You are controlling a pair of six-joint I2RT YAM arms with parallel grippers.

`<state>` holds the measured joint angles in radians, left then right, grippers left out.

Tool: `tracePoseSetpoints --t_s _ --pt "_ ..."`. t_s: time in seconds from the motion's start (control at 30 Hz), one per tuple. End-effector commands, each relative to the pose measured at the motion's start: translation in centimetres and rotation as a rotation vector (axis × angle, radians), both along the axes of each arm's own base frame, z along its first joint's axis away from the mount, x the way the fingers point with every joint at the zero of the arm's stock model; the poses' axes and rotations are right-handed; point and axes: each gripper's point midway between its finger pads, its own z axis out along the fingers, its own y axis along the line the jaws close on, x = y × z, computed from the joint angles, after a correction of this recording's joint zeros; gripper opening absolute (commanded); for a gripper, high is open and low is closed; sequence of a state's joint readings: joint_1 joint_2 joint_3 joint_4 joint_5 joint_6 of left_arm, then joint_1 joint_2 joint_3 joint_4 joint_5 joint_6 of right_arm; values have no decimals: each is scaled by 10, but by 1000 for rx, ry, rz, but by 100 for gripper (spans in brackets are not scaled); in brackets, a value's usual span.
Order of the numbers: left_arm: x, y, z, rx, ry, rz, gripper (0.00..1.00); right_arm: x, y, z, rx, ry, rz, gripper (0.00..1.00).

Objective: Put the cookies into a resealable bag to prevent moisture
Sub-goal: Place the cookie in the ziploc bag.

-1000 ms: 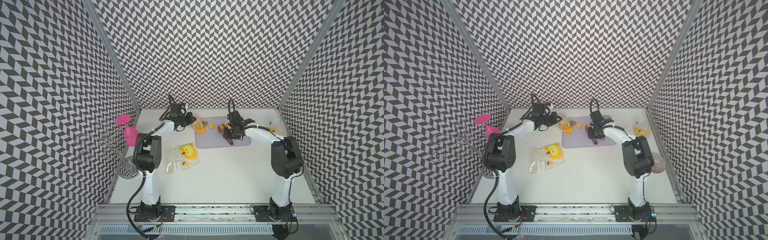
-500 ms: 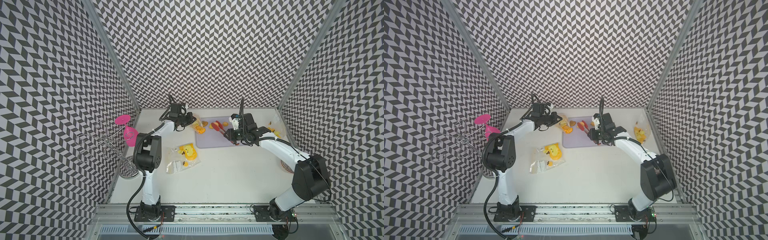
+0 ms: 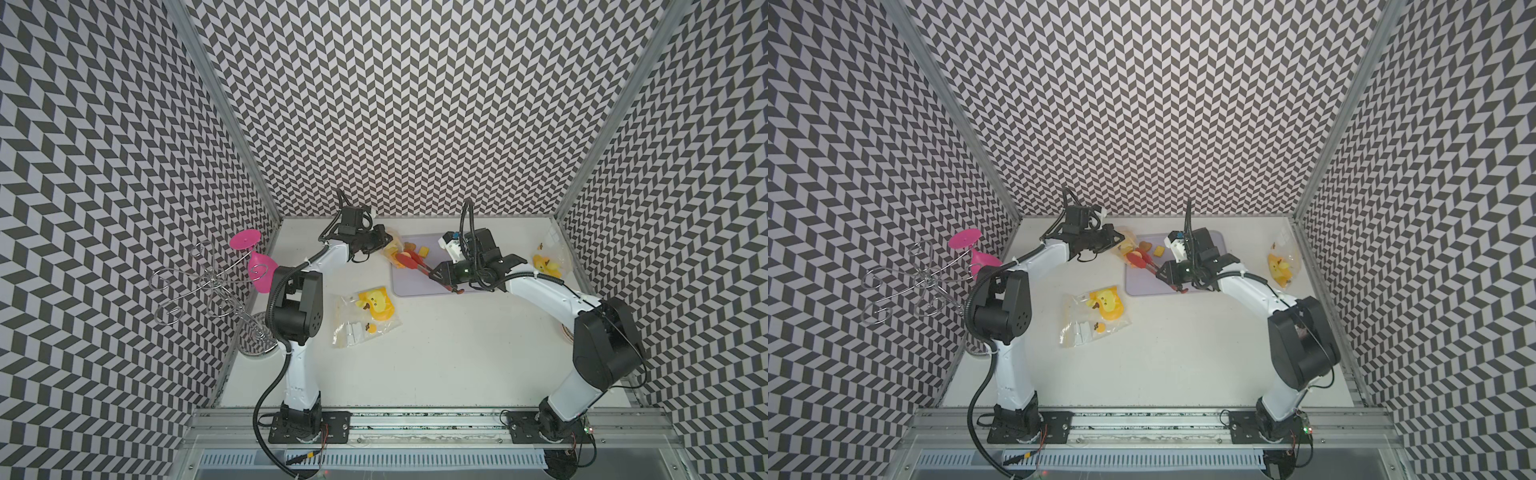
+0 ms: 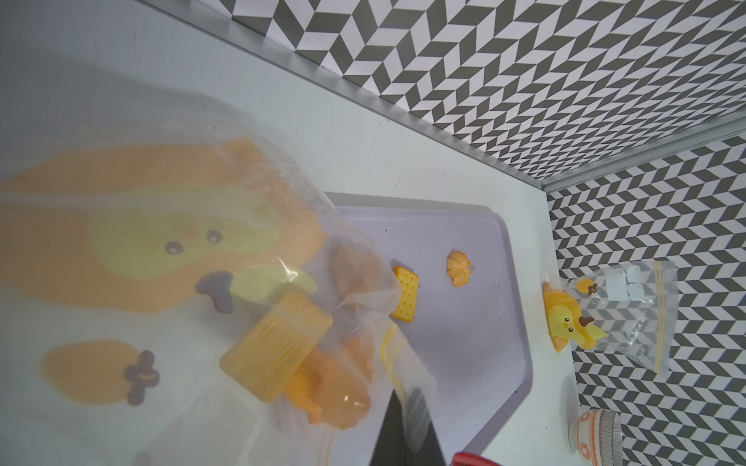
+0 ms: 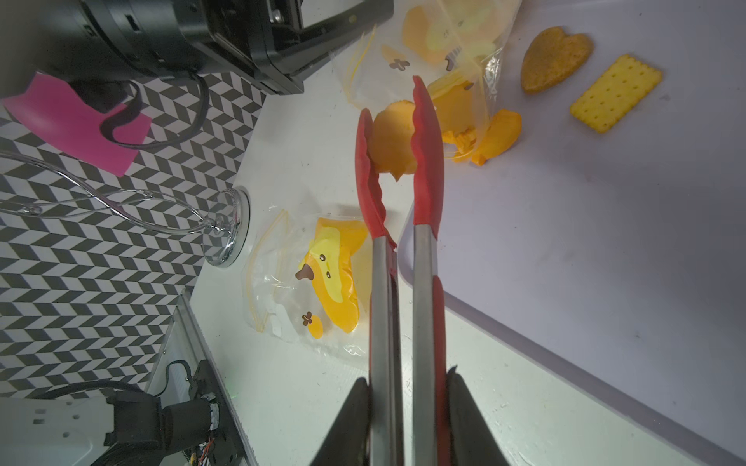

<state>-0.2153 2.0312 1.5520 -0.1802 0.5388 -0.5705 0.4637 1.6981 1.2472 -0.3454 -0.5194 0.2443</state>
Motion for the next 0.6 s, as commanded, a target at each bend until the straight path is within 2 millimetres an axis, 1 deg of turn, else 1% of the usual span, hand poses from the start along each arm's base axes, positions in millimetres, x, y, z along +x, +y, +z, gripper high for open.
tracePoseSetpoints --t_s 0.0,0.23,0.37,0.57 --pt "1 0 12 -18 -35 -8 0 18 18 24 64 -94 30 27" --pt "0 0 12 -18 -36 -11 0 39 26 22 64 -95 13 24" --pt "1 -1 12 -18 -38 -12 0 47 31 21 64 -91 12 23" --pt "0 -1 13 -19 -38 -13 0 56 33 9 43 -74 2 23"
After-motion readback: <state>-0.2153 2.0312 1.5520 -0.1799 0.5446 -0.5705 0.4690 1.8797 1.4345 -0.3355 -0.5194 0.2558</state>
